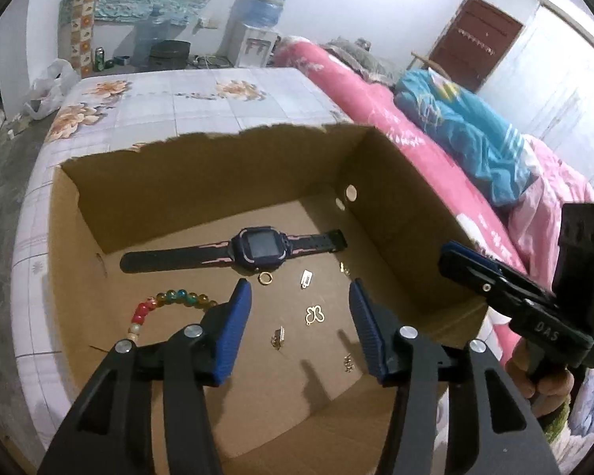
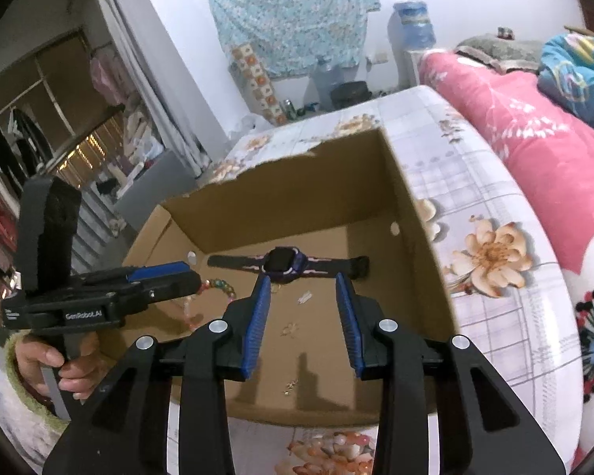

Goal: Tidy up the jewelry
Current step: 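Carry both charms into the box and open both grippers, then move both tools back toward the pink bead bracelet beside the box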

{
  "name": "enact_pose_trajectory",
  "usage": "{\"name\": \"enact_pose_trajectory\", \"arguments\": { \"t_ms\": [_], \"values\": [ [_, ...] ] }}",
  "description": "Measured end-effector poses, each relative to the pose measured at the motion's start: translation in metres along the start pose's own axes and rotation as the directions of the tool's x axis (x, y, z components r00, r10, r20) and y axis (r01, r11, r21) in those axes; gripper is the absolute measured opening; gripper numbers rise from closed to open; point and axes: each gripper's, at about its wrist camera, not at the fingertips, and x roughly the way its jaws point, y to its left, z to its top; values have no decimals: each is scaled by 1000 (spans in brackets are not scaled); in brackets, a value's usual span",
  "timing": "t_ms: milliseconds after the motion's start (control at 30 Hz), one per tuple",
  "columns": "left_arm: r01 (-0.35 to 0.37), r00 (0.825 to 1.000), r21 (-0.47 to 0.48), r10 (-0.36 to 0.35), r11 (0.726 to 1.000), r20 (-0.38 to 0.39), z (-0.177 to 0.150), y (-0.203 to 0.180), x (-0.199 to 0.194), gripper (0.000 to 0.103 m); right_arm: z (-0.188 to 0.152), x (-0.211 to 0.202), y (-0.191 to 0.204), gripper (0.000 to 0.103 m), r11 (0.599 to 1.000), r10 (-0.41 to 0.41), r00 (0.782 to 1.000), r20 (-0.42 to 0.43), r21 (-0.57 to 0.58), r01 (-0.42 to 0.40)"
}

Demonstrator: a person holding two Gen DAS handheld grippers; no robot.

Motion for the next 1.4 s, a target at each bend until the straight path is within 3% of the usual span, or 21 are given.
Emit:
{"name": "enact_pose_trajectory", "arguments": {
  "t_ms": [233, 433, 600, 767, 1000, 1200, 1400],
  "values": [
    [24, 995, 1, -24, 1000, 100, -6, 2, -38, 63, -2, -44, -6, 45, 999, -25, 996, 91, 37, 21],
    [39, 982, -1, -38, 999, 187, -28, 6, -77, 72, -13, -82, -19, 63, 993, -81, 986, 144, 97, 67],
    [48, 963, 21, -52, 999, 263, -58, 4, -107, 78, -32, -99, -27, 81, 983, -144, 981, 133, 131, 127],
    [38, 946, 92, -66, 995, 317, -91, -5, -127, 85, -53, -106, -33, 87, 965, -228, 969, 94, 154, 212],
    [46, 956, 208, -103, 977, 273, -143, -28, -125, 94, -81, -114, -27, 92, 932, -344, 937, 53, 136, 335],
    [69, 983, 186, -98, 980, 154, -183, -33, -96, 94, -95, -123, -16, 95, 928, -366, 929, 61, 101, 359],
    [52, 990, 168, -73, 984, 120, -198, -32, -80, 94, -97, -123, -17, 95, 929, -361, 930, 64, 112, 353]
  ]
}}
